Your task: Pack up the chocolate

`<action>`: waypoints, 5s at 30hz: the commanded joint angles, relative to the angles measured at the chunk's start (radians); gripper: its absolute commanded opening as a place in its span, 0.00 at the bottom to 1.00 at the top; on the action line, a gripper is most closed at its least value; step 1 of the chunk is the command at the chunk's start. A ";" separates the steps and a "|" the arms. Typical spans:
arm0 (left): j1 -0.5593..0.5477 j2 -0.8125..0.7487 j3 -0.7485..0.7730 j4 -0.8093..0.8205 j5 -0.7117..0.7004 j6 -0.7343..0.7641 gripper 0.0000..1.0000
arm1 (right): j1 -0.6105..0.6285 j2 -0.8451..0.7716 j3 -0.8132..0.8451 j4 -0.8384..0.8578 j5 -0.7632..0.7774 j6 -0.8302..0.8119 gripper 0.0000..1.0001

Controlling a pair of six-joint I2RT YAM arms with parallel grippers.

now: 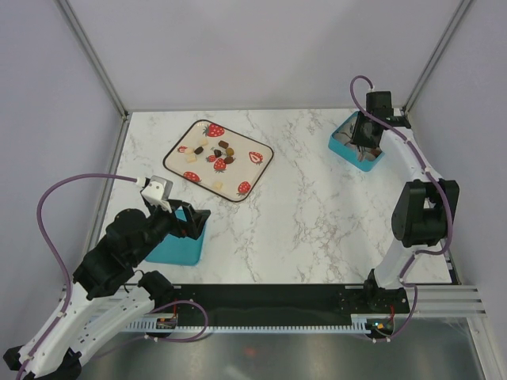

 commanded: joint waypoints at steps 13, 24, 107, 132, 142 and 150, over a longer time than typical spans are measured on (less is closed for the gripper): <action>-0.004 0.005 -0.009 0.034 -0.024 0.046 1.00 | -0.006 0.099 0.125 0.031 -0.019 -0.003 0.42; -0.004 0.005 -0.009 0.034 -0.027 0.046 1.00 | -0.004 0.135 0.152 0.028 -0.027 -0.003 0.44; -0.004 -0.015 -0.011 0.034 -0.026 0.046 1.00 | 0.879 0.158 -0.010 0.203 -0.047 -0.070 0.52; -0.004 -0.022 -0.011 0.034 -0.030 0.046 1.00 | 0.879 0.190 0.024 0.200 -0.038 -0.070 0.43; -0.004 -0.019 -0.012 0.034 -0.030 0.044 1.00 | 0.821 0.020 -0.031 0.117 0.030 -0.069 0.39; -0.004 -0.015 -0.012 0.034 -0.033 0.044 1.00 | 0.630 -0.163 -0.102 0.048 0.033 -0.073 0.39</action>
